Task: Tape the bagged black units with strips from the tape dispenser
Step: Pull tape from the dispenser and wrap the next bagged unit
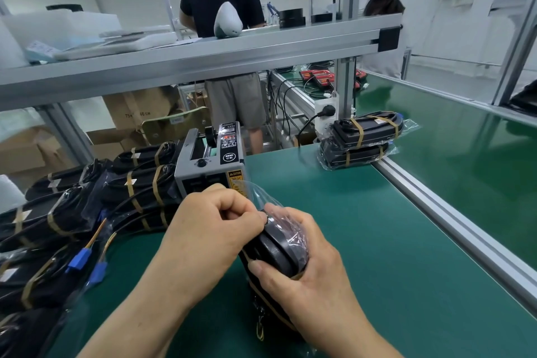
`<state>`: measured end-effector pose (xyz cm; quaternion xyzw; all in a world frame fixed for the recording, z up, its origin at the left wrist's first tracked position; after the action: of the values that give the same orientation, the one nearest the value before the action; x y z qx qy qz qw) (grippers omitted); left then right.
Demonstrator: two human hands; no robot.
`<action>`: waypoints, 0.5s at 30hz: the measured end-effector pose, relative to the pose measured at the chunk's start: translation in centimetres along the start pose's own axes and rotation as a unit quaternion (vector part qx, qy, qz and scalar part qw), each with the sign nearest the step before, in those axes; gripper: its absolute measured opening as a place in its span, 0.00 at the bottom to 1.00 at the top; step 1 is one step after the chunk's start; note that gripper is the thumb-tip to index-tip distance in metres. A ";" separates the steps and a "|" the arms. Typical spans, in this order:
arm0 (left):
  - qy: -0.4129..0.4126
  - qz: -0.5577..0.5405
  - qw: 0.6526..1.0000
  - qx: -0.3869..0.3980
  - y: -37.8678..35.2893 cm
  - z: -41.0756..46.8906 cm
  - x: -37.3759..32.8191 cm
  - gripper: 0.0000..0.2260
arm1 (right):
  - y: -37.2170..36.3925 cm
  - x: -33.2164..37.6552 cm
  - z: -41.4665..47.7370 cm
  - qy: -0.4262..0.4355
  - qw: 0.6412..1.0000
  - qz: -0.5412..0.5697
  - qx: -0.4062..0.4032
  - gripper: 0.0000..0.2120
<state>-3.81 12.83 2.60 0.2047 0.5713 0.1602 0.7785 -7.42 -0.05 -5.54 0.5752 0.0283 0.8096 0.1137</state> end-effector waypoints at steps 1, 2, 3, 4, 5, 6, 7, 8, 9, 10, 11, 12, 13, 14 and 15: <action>-0.001 0.003 1.000 0.001 0.0 0.0 0.0 0.07 | 0.0 0.1 0.0 0.001 1.000 -0.001 0.000 0.29; -0.003 0.007 1.000 0.001 0.0 0.0 0.0 0.07 | 0.0 0.1 0.0 0.001 1.000 -0.002 0.000 0.29; -0.005 0.012 1.000 0.002 0.1 0.0 0.0 0.07 | -0.1 0.1 0.0 0.002 1.000 -0.003 0.001 0.29; -0.007 0.018 1.000 0.001 0.1 0.0 0.0 0.07 | -0.1 0.2 -0.1 0.002 1.000 -0.003 0.002 0.29; -0.009 0.022 1.000 -0.001 0.2 -0.1 0.1 0.08 | -0.1 0.2 -0.1 0.003 1.000 -0.002 0.004 0.29; -0.011 0.025 1.000 -0.004 0.2 -0.1 0.1 0.08 | -0.2 0.2 -0.1 0.003 1.000 -0.001 0.005 0.29; -0.013 0.028 0.999 -0.007 0.3 -0.1 0.1 0.08 | -0.2 0.2 -0.1 0.003 1.000 0.001 0.006 0.29; -0.014 0.032 0.999 -0.012 0.4 -0.2 0.2 0.07 | -0.3 0.2 -0.1 0.003 1.000 0.001 0.005 0.29; -0.017 0.037 0.999 -0.017 0.5 -0.2 0.2 0.06 | -0.3 0.2 -0.1 0.004 1.000 0.002 0.003 0.29; -0.019 0.044 0.999 -0.021 0.6 -0.3 0.2 0.05 | -0.2 0.2 -0.1 0.006 1.000 0.002 0.002 0.29; -0.021 0.051 0.998 -0.024 0.6 -0.3 0.2 0.05 | -0.3 0.2 -0.1 0.007 1.000 0.001 0.001 0.30; -0.023 0.058 0.998 -0.025 0.7 -0.4 0.2 0.05 | -0.3 0.2 -0.1 0.008 1.000 -0.001 0.001 0.30; -0.025 0.063 0.997 -0.027 0.8 -0.4 0.2 0.05 | -0.4 0.3 -0.1 0.010 1.000 -0.003 0.002 0.30; -0.025 0.066 0.997 -0.028 0.8 -0.4 0.2 0.04 | -0.4 0.3 -0.2 0.012 1.000 -0.005 0.003 0.30; -0.025 0.067 0.997 -0.028 0.9 -0.5 0.2 0.04 | -0.5 0.3 -0.2 0.013 1.000 -0.007 0.003 0.30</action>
<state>-4.18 13.76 2.71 0.2248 0.5315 0.2231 0.7856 -7.61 0.49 -5.39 0.5644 0.0366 0.8163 0.1173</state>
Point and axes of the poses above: each hand's wrist, its own z-axis towards the middle knuckle, its own y-axis out of the back of the hand, x = y × z, the point moved 10 cm from there along z, towards the middle knuckle, and after that the axes turned 1 degree about z, right-handed, at the moved point
